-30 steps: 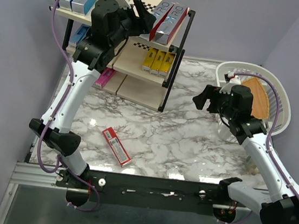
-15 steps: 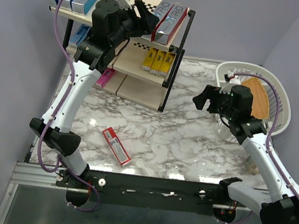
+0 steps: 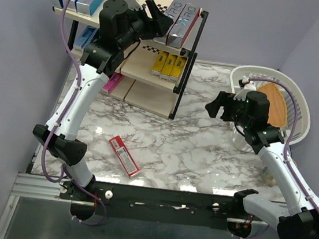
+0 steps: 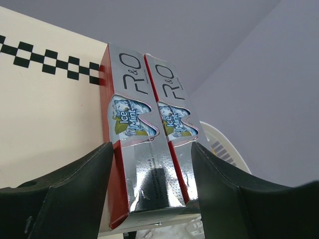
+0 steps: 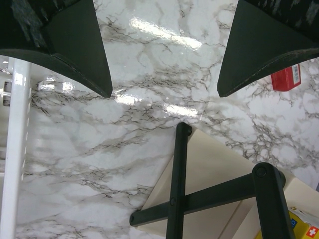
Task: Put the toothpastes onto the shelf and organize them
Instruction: Place the toothpaste on the shelf.
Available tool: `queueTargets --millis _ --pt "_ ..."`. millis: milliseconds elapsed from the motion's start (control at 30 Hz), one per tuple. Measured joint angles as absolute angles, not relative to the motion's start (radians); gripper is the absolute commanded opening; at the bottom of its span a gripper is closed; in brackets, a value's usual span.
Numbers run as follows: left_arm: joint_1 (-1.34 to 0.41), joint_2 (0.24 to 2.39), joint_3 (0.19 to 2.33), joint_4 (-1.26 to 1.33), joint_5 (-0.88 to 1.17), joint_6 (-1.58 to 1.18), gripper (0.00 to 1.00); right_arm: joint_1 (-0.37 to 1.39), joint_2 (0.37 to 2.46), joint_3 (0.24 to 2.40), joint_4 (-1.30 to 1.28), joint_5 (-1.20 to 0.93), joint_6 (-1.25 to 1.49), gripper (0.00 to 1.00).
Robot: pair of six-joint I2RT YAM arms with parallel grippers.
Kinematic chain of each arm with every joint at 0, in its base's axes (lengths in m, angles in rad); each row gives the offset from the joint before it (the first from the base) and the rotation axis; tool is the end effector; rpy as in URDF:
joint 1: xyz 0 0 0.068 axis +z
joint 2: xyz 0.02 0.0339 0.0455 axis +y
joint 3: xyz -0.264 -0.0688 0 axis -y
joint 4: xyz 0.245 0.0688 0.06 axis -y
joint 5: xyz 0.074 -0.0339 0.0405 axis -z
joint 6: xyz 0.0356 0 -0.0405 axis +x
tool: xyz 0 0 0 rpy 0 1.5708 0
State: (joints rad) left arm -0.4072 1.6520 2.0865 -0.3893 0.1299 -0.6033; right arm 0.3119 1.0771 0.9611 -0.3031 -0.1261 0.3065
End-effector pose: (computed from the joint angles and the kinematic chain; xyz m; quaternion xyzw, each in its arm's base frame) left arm 0.3173 -0.1419 0.5391 -0.0208 0.6908 -0.3884 0.6095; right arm 0.2319 0.0795 0.3327 -0.0366 0.8370 0.2157 0.5016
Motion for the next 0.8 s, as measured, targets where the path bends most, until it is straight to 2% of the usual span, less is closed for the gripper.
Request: queueTargets --millis 367,533,800 --pt "-0.408 1.609 2.044 -0.388 0.059 -0.495 0.88 0.312 1.076 0.904 -0.287 -0.263 0.26 0.94" --pt "-0.408 1.402 1.814 -0.345 -0.051 -0.396 0.99 0.372 1.082 0.858 -0.278 -0.324 0.26 0.94" --pt "-0.408 0.926 1.38 -0.268 -0.233 -0.276 0.99 0.625 1.214 0.855 -0.252 -0.33 0.274 0.94"
